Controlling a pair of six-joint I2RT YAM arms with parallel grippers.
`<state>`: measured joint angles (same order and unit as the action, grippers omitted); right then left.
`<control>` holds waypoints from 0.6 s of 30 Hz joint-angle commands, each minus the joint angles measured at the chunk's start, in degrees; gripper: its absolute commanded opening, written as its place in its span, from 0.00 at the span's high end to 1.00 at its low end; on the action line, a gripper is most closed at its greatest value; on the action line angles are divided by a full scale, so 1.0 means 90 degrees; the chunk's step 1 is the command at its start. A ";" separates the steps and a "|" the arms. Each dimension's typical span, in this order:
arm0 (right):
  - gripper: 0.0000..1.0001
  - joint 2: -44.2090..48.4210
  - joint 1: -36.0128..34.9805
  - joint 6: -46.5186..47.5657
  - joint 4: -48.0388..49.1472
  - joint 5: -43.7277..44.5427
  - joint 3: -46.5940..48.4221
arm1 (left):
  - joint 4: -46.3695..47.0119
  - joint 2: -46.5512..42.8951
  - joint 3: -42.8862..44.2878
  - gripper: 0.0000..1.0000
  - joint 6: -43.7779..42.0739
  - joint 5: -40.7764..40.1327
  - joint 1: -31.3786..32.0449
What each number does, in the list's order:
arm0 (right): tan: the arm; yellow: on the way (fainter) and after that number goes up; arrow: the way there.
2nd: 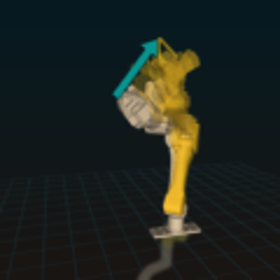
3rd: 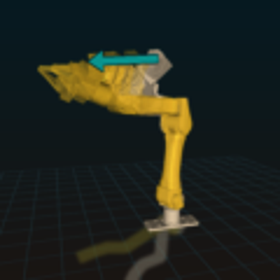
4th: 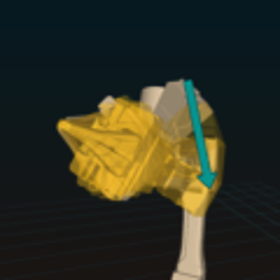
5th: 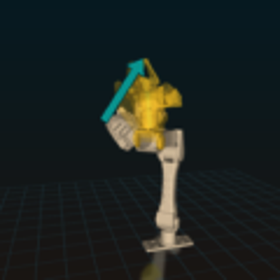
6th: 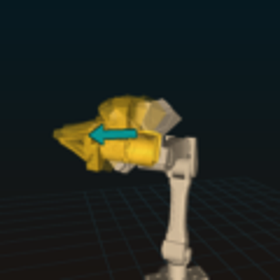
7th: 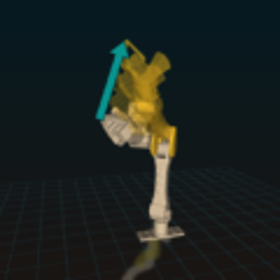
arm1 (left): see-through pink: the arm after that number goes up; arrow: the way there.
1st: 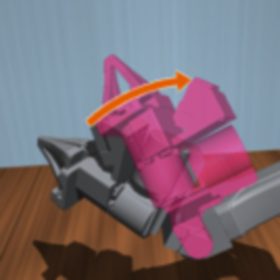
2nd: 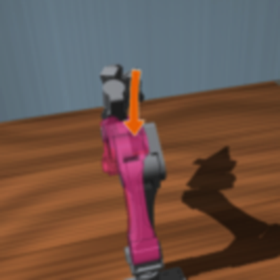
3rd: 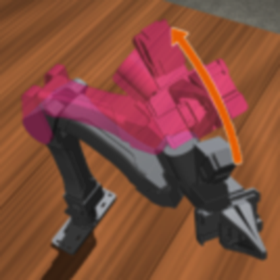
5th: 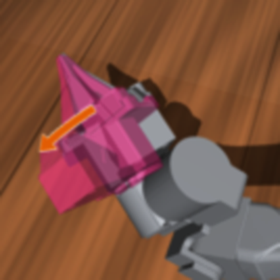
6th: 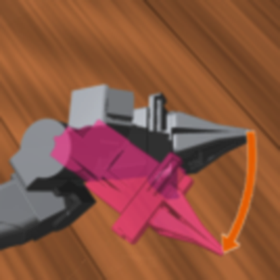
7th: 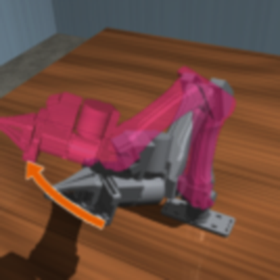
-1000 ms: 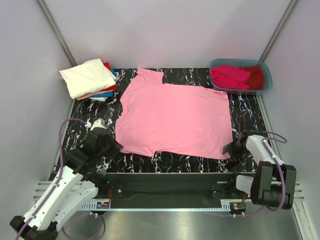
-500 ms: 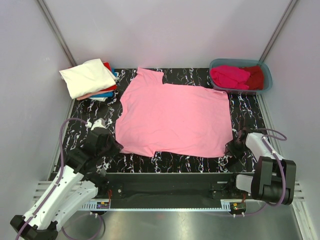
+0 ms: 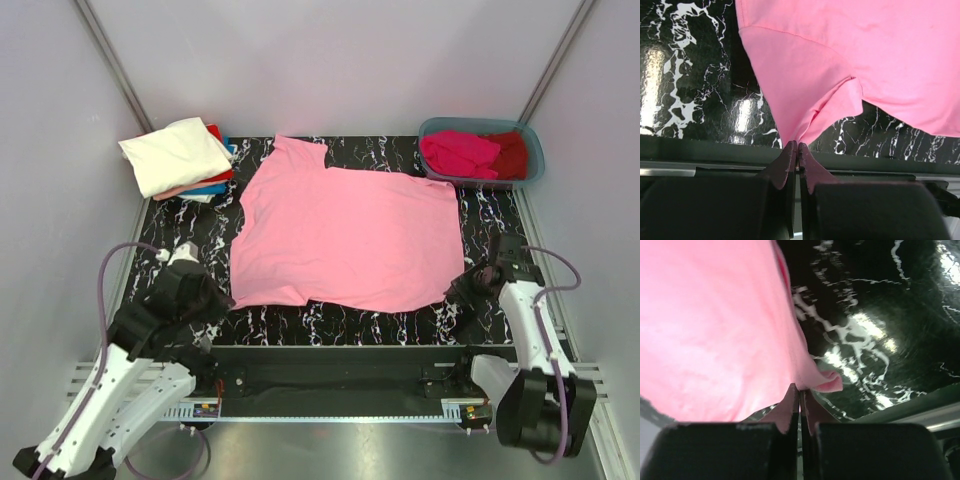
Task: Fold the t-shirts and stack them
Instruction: Fold the tshirt
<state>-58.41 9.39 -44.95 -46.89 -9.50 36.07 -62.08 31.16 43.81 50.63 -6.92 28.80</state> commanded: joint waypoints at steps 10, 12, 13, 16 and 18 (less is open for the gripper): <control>1.00 0.1568 -0.0037 0.0238 -0.1713 -0.0293 0.1021 | -0.1255 -0.0425 0.0922 0.95 -0.0020 -0.0149 0.0013; 1.00 0.1646 -0.0037 0.0277 -0.1850 -0.0137 0.1128 | -0.1363 -0.0357 0.1069 0.95 -0.0069 -0.0208 0.0004; 1.00 0.1724 -0.0037 0.0278 -0.1869 -0.0030 0.1186 | -0.1421 -0.0318 0.1127 0.95 -0.0137 -0.0227 0.0004; 1.00 0.1725 -0.0037 0.0316 -0.1665 -0.0048 0.1226 | -0.1296 -0.0152 0.1274 0.92 -0.0448 -0.0218 0.0013; 1.00 0.1618 -0.0037 0.0288 -0.1334 -0.0292 0.1245 | -0.1217 0.0199 0.1391 0.92 -0.0635 -0.0218 0.0004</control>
<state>-43.35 9.39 -43.24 -61.52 -11.20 44.73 -74.52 29.39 53.45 48.82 -7.73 28.80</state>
